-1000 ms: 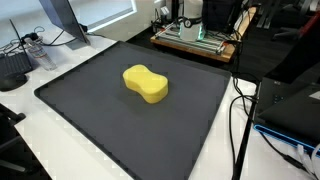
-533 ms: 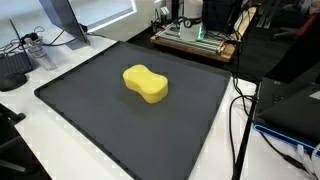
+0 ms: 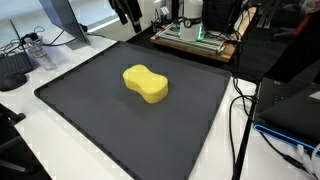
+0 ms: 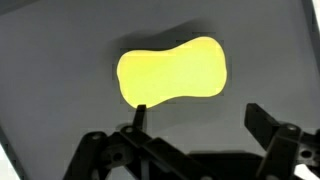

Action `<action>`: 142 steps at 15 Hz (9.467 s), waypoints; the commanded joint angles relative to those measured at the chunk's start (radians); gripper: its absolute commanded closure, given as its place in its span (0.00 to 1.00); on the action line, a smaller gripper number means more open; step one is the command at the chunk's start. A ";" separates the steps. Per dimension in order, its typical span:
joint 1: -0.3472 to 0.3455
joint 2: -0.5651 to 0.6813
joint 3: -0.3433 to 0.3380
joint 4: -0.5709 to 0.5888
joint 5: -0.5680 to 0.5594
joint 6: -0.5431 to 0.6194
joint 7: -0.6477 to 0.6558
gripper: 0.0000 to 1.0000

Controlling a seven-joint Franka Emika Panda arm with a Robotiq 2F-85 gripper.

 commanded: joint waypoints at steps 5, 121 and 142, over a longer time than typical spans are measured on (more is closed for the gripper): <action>0.019 0.111 -0.029 -0.037 -0.024 0.104 0.021 0.00; 0.077 -0.208 0.365 -0.452 -0.277 0.441 0.224 0.00; 0.411 0.518 0.074 0.604 -0.412 -0.282 0.114 0.00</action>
